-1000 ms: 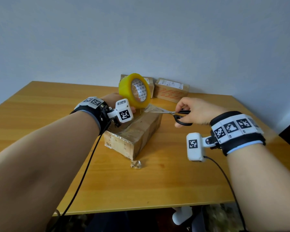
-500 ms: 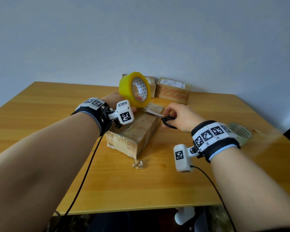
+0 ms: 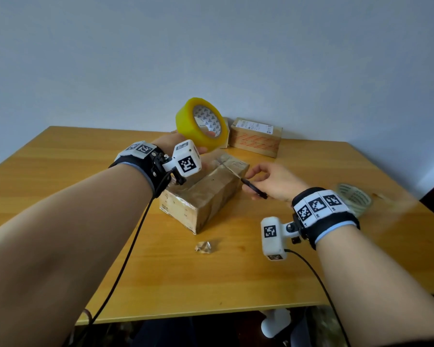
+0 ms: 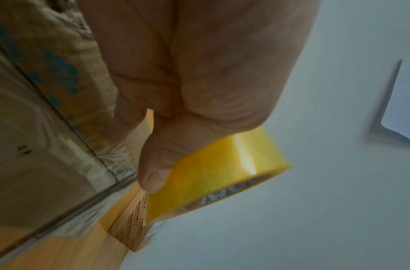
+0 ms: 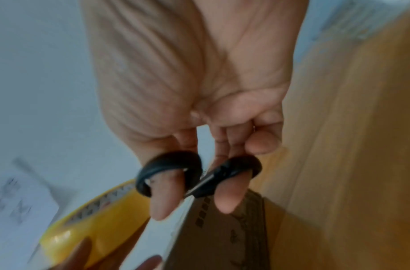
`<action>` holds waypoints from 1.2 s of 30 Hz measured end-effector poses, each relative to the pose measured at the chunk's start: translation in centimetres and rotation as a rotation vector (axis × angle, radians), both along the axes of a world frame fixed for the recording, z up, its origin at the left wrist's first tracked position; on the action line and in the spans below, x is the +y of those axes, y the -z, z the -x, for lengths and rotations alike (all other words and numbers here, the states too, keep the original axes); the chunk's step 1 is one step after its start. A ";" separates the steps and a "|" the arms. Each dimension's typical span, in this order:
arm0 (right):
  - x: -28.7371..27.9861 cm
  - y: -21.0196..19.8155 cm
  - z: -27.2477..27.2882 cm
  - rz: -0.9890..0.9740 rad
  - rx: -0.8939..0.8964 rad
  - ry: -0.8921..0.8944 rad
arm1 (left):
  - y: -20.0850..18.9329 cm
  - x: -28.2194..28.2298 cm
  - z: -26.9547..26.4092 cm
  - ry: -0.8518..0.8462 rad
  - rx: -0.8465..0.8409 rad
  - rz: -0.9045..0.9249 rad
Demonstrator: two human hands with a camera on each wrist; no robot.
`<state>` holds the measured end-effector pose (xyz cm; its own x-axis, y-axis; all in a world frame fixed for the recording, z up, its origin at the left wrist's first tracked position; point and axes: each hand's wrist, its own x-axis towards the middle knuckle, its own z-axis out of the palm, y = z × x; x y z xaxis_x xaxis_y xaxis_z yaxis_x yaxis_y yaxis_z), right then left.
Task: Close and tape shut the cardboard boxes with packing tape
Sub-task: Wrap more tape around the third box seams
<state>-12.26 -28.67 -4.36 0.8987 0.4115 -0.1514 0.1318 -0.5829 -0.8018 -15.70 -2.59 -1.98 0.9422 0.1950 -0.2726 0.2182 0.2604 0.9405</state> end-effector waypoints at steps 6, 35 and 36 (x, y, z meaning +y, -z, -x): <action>-0.6 1.0 -0.3 -0.245 0.117 0.210 | -1.1 -0.8 0.3 0.111 -0.090 -0.025; 2.9 -3.6 0.5 -0.038 -0.451 -0.078 | -3.2 -1.9 1.9 0.260 -0.071 0.167; 3.0 -3.4 0.3 -0.045 -0.481 -0.086 | -3.2 -2.1 1.8 0.276 -0.071 0.153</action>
<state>-12.55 -25.68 -0.94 0.8250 0.4840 0.2919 0.5394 -0.5201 -0.6622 -17.54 -4.67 1.27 0.9715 -0.1084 -0.2110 0.2357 0.3399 0.9104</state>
